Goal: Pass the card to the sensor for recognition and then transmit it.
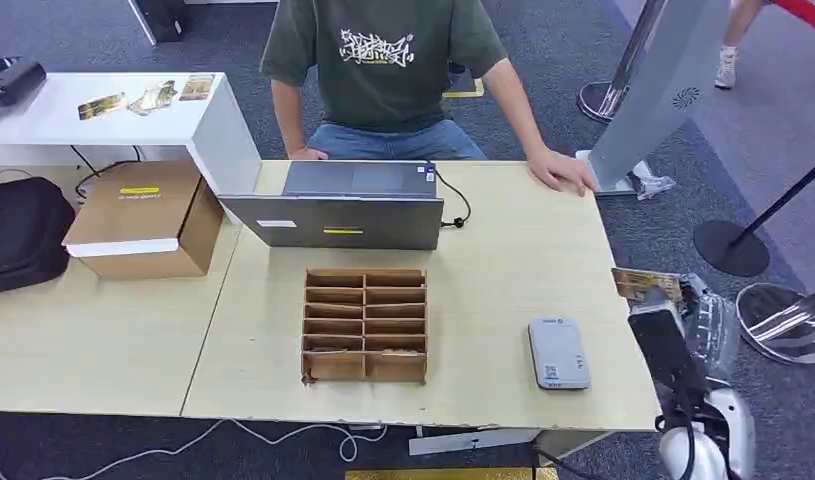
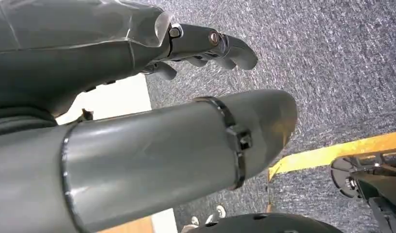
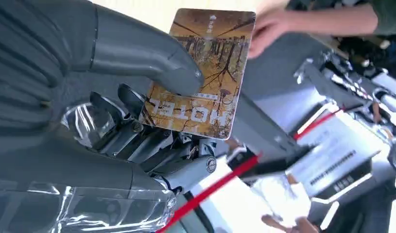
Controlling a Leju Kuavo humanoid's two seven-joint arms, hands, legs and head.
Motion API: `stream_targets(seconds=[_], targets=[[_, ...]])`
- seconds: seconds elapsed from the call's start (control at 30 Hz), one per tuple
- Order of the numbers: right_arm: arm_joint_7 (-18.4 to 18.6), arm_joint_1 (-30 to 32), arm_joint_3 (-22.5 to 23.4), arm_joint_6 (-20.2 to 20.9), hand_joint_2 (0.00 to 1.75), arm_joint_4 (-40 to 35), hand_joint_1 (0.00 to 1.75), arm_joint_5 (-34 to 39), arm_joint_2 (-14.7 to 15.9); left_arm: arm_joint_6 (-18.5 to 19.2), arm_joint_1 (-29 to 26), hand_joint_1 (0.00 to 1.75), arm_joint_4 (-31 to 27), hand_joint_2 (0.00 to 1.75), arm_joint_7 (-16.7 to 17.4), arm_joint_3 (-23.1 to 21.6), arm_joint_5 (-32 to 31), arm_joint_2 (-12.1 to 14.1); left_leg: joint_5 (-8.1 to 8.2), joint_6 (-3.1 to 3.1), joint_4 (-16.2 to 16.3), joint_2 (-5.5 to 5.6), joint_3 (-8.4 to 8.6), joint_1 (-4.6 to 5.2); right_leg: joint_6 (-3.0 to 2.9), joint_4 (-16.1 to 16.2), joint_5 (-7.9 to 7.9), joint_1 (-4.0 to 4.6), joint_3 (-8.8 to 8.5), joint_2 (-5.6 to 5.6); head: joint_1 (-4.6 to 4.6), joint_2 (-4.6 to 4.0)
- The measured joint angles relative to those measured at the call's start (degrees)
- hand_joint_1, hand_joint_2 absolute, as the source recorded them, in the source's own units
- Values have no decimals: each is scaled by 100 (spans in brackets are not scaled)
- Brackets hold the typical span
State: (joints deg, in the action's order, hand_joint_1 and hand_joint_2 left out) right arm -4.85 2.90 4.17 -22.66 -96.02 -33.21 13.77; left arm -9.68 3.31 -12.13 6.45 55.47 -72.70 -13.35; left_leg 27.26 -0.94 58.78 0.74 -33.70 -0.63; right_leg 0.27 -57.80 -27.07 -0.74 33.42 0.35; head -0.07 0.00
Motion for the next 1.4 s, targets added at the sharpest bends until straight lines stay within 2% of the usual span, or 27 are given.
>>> stream_targets(seconds=[0.13, 0.33, 0.4, 0.57, 0.63, 0.8, 0.87, 0.93, 1.17, 1.27, 1.4], targets=[[17, 15, 22, -585, 175, -42, 175, -1087, -44, -26, 0, 0, 0, 0, -35, 0, 2, -11, 0, 0, 0, 0, 0, 0, 0, 0, 0, 0, 0, -1, 2, -2], [297, 8, 70, -1623, 175, -53, 175, -3452, -112, -22, 5, 0, 0, 0, -44, 0, -33, -26, 0, 0, 0, 0, 0, 0, 0, 0, 0, 0, -1, -1, 2, -2], [437, 6, 105, -1677, 175, -66, 175, -4116, -168, -2, 12, 0, 0, 0, -44, 0, -35, -26, 0, 0, 0, 0, 0, 0, 0, 0, 0, 0, -1, -1, 2, -2], [759, -28, 162, -1686, 175, -195, 175, -5255, -321, 28, 17, 0, 0, 0, -44, 0, -35, -26, 0, 0, 0, 1, 0, 0, 0, 0, 0, 0, 0, -2, 0, -2], [815, -51, 182, -1686, 175, -265, 175, -5289, -321, 41, 17, 0, 0, 0, -44, 0, -35, -26, 0, 0, 0, 2, 0, 0, 0, 0, 0, 0, 0, -2, 4, 0], [253, -172, 514, -1686, 175, -380, 175, -5298, -324, 59, 19, 0, 0, 0, -42, 0, -37, -26, 0, 0, 0, 0, -2, 1, 1, 0, 0, -1, -1, 0, 0, -2], [203, -249, 527, -1686, 175, -370, 175, -5298, -337, 61, 25, 0, 0, 0, -44, 0, -44, -26, 0, 0, 0, 1, -4, 1, 1, 0, 0, -1, -2, -1, 2, 0], [315, -434, 481, -1686, 175, -277, 175, -5298, -370, 65, 26, 0, 0, 0, -42, 0, -48, -26, 0, 0, 0, -1, -6, 1, 0, 0, 0, -1, -2, 1, 2, -2], [984, -1279, -156, -1684, 175, 343, 175, -5300, -376, 74, 70, 0, 0, 0, -42, 0, -70, -26, -6, -2, 0, -2, 1, -1, -3, -3, 3, 0, -6, 1, 0, -2], [1259, -1863, -652, -1686, 175, 860, 175, -5300, -376, 81, 81, 0, 0, 0, -42, 0, -138, -26, -7, -4, 0, -11, 5, 0, -7, -7, 7, 0, 0, 15, -2, 0], [1182, -2623, -1203, -1686, 175, 1537, 175, -5269, -453, 96, 105, 0, 0, 0, -33, 0, -221, -31, -12, -7, 1, -7, 2, 0, -6, -8, 6, 0, -1, 11, 2, -2]])
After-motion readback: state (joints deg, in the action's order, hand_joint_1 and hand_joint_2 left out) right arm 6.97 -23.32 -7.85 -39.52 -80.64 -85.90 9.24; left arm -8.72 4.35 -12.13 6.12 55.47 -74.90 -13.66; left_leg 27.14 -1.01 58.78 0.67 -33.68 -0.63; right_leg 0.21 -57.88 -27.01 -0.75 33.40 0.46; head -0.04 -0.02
